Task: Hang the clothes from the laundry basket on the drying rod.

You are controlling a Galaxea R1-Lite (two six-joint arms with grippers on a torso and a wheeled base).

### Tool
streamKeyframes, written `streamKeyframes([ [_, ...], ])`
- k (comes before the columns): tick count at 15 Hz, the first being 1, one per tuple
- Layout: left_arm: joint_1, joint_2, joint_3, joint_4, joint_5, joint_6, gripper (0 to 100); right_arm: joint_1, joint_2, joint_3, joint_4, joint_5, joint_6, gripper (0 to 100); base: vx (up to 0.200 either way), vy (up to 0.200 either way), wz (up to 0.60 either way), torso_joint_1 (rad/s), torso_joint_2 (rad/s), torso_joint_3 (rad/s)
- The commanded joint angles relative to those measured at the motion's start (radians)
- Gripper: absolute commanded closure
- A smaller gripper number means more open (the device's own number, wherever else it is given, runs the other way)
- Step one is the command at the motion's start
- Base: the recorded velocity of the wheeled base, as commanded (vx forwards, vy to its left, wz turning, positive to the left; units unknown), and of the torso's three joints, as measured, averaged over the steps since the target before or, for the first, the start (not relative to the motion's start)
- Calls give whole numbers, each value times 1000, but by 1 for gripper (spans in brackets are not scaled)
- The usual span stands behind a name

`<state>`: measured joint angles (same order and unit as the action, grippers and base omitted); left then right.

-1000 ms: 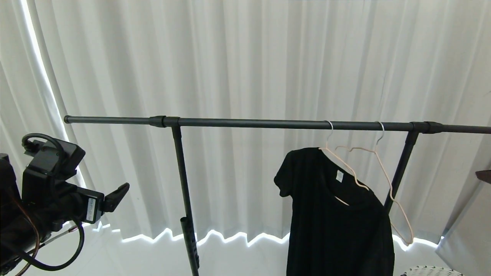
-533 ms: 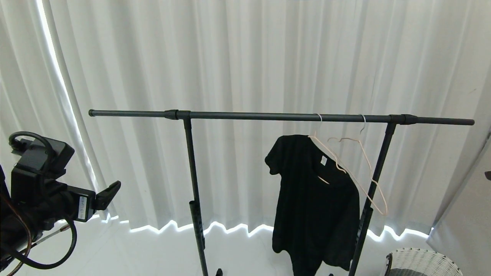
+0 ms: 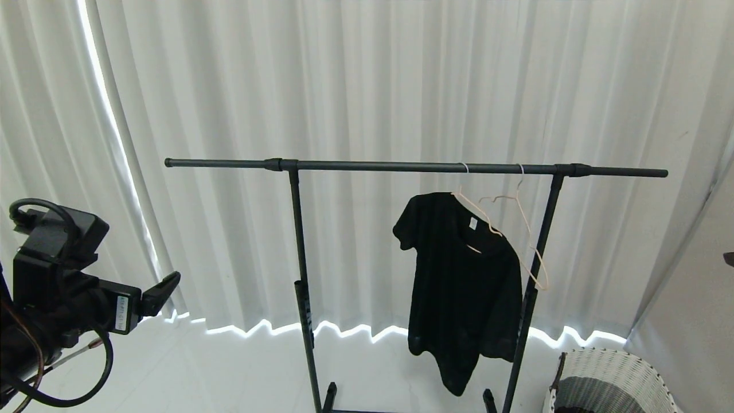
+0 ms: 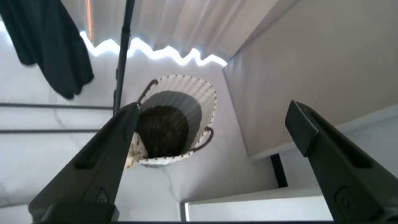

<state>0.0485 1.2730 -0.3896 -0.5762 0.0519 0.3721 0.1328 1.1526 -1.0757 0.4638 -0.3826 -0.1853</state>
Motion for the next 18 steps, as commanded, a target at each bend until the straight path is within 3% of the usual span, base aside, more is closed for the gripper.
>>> streamKeyframes([
  [1,1,0,8,-1,0,1,0,1,15,16,-22,1,-5,0,0,0,0,0,0,0],
  [6,1,0,9,1,0,1,0,1,13,161,-271,28,-85,0,0,0,0,0,0,0],
  [9,1,0,9,1,0,1,0,1,13,168,-280,31,-95,0,0,0,0,-38,84,45],
  [18,-4,-43,55,1,0,5,0,1,10,209,-281,30,-95,0,0,0,0,-220,495,272],
])
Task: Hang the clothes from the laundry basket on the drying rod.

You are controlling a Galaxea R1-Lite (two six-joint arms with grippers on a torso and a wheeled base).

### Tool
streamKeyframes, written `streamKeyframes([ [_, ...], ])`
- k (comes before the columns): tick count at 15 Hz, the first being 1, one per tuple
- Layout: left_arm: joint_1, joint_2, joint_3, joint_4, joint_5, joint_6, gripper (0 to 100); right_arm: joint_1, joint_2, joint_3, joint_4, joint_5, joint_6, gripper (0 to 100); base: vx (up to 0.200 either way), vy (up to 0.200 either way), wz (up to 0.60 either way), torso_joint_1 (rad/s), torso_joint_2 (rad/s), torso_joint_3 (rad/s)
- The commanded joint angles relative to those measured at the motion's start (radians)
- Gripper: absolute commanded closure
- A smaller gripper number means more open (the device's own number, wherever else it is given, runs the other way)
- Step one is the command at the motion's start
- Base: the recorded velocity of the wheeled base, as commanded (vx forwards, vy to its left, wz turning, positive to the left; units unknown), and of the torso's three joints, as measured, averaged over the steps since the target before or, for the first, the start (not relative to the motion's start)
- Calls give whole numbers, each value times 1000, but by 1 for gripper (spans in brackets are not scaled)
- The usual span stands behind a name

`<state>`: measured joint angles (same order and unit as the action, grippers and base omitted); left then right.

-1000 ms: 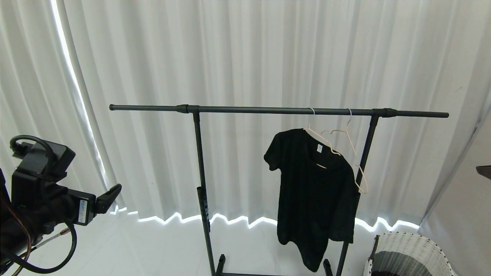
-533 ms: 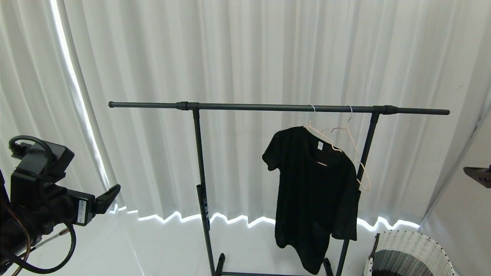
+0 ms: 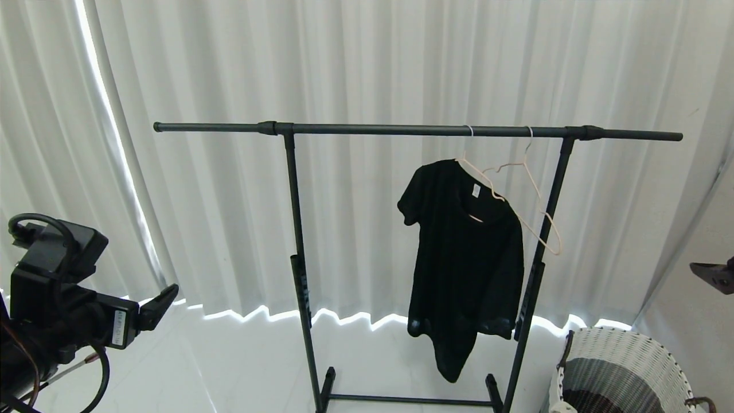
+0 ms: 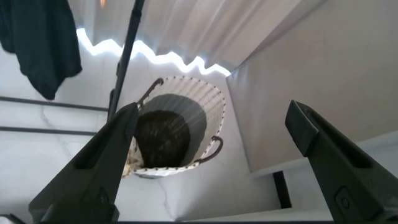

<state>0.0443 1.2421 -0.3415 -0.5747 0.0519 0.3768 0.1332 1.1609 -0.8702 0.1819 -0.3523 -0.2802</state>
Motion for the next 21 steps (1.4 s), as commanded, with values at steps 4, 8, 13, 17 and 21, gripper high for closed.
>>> streamKeyframes([
  [4,-122,-26,9,-1,2,5,0,0,-12,53,-1,-4,1,0,0,0,0,-210,498,282],
  [8,-195,-27,10,-1,49,-9,0,-10,-69,162,-2,-7,19,0,0,0,0,-193,488,289],
  [13,-195,-41,16,-1,80,-12,0,-32,-101,220,-2,-8,18,0,0,0,0,-165,463,294],
  [17,-196,-50,36,-1,80,-12,0,-35,-102,260,-24,-5,35,0,0,0,0,-83,333,195],
  [21,-238,-50,38,-1,78,-15,0,-44,-90,410,-165,7,29,0,150,0,0,-35,80,80],
])
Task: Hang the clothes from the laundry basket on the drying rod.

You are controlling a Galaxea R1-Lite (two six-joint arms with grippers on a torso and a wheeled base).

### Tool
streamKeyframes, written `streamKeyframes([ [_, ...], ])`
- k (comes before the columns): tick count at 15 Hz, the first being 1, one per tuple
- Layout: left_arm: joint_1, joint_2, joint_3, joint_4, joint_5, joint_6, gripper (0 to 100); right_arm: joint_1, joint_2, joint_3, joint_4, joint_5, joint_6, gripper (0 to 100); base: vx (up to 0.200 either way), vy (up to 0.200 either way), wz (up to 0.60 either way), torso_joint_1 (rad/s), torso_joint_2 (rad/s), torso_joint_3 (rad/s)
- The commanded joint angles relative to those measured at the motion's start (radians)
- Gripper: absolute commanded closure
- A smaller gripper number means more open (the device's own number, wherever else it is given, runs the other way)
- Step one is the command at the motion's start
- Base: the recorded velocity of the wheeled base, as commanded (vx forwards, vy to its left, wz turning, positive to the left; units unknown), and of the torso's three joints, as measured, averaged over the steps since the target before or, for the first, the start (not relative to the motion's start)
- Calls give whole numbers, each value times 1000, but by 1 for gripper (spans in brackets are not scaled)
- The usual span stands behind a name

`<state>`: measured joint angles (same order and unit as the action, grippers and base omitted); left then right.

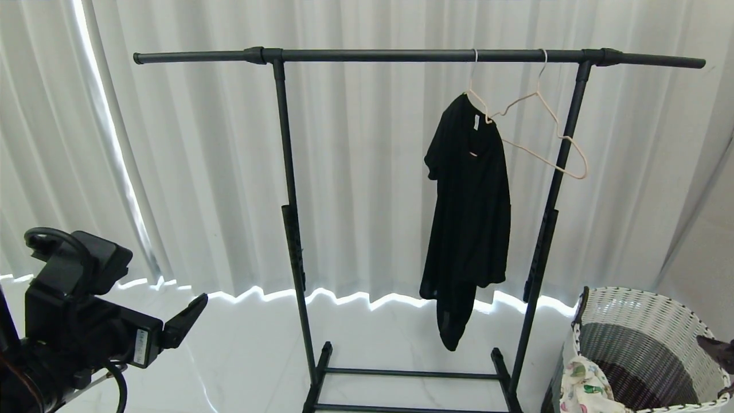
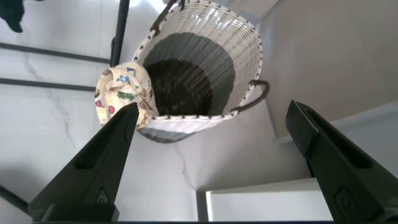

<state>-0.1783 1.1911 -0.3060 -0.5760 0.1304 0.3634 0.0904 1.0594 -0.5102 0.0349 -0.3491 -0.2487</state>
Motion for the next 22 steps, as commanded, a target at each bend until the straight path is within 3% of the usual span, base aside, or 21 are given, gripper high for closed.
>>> streamKeyframes([
  [1,-33,1,2,1,0,-1,0,-1,13,73,-29,13,-3,0,200,0,0,-7,17,27],
  [6,-69,4,4,1,0,-1,0,-3,79,141,-36,55,6,0,200,0,0,4,7,1],
  [12,-87,-8,2,1,0,2,0,-3,373,328,-332,55,5,0,0,0,0,0,0,0],
  [15,-110,-36,2,1,1,9,0,-3,488,337,-363,55,16,0,0,0,0,0,0,0],
  [19,-121,-53,2,1,1,11,0,-3,722,338,-570,53,52,0,0,0,0,0,0,0],
  [22,-148,-53,-1,1,3,12,0,-3,844,335,-655,52,51,0,0,0,0,0,0,0],
])
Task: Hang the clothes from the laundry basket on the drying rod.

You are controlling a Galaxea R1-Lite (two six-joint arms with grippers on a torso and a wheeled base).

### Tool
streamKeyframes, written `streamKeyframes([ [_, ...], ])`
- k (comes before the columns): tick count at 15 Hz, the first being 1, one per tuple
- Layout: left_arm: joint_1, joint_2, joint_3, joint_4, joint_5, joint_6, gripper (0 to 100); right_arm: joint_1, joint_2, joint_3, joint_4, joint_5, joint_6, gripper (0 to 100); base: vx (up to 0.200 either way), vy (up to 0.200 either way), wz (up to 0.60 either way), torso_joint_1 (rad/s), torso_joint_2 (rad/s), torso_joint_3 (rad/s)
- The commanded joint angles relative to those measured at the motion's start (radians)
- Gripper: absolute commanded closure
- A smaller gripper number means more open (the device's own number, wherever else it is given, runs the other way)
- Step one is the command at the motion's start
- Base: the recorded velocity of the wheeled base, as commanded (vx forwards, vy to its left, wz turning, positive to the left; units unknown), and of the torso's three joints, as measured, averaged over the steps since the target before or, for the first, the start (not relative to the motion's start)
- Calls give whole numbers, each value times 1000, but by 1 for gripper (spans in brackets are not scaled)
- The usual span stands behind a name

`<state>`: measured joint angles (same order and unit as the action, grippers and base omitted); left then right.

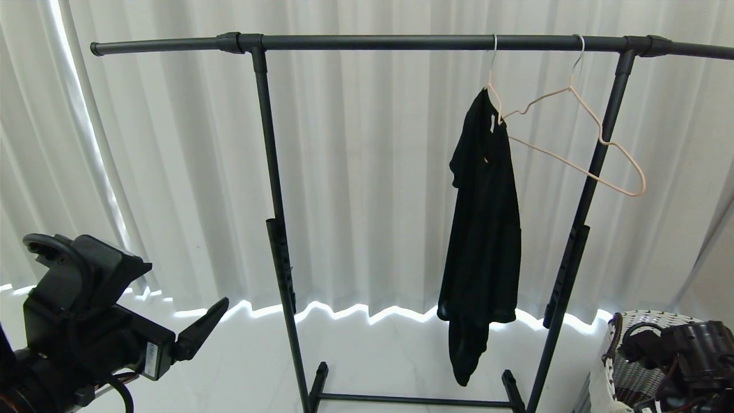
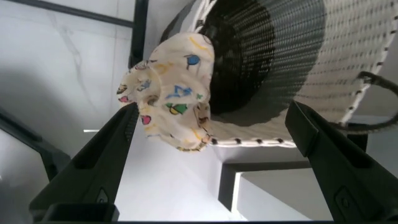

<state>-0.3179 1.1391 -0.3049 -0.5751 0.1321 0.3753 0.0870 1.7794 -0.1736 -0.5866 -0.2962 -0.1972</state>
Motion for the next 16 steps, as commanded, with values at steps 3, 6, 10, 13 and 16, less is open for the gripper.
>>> streamKeyframes([
  [3,-15,-12,-2,0,14,17,0,0,213,-9,-87,-3,1,0,0,0,0,0,0,0],
  [6,-15,-24,3,0,14,20,0,-21,298,-9,-185,-17,-1,0,0,0,0,0,0,0],
  [10,-17,-24,3,0,14,36,0,-47,391,-6,-286,-80,-1,0,0,0,0,0,0,0],
  [13,-18,-24,3,0,14,37,0,-49,402,-9,-291,-84,1,0,0,0,0,0,0,0],
  [16,-18,-24,3,0,14,39,0,-49,402,0,-320,-86,1,100,0,0,0,0,0,0],
])
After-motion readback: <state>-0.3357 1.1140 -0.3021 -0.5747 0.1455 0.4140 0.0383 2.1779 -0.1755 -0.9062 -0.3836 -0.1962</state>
